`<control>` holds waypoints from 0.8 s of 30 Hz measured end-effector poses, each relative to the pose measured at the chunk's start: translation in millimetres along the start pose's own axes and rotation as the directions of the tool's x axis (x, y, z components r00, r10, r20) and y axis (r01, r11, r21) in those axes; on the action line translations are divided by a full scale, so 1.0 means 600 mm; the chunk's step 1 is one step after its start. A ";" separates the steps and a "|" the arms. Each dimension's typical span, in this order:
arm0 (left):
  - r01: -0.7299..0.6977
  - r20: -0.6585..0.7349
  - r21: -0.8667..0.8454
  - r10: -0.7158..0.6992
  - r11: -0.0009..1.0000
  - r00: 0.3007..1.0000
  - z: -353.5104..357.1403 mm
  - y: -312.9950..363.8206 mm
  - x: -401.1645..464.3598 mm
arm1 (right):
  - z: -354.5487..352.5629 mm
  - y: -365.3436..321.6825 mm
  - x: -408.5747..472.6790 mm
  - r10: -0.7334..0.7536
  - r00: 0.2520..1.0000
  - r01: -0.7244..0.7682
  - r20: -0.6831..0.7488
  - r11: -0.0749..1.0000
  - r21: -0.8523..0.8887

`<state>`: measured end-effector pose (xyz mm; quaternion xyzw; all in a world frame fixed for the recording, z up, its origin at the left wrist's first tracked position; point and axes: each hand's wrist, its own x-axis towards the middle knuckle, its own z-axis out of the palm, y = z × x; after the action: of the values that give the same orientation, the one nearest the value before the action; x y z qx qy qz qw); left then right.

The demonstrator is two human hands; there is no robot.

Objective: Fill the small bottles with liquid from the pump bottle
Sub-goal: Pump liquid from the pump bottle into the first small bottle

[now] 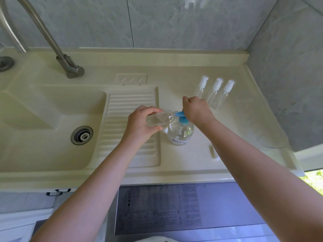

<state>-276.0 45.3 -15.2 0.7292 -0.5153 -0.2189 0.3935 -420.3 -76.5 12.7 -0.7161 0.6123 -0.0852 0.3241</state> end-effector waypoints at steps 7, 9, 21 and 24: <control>-0.007 -0.004 0.011 0.007 1.000 1.000 0.002 -0.001 -0.003 | -0.012 -0.010 -0.011 0.026 0.994 -0.029 0.102 0.999 0.025; -0.013 -0.007 0.008 0.013 1.000 1.000 0.002 -0.002 -0.004 | -0.013 -0.014 -0.018 0.013 0.992 -0.014 0.124 1.000 0.007; -0.011 -0.013 0.010 0.011 1.000 1.000 0.003 -0.006 -0.014 | 0.002 -0.003 -0.011 0.064 0.997 -0.071 0.050 0.983 0.169; 0.003 -0.015 0.023 -0.003 1.000 1.000 0.005 -0.007 -0.018 | 0.017 -0.004 -0.004 0.102 0.995 -0.102 -0.003 0.992 0.070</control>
<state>-279.7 54.8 -21.3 0.7362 -0.5138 -0.2080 0.3884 -413.7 -70.4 7.0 -0.6719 0.6457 -0.0923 0.3509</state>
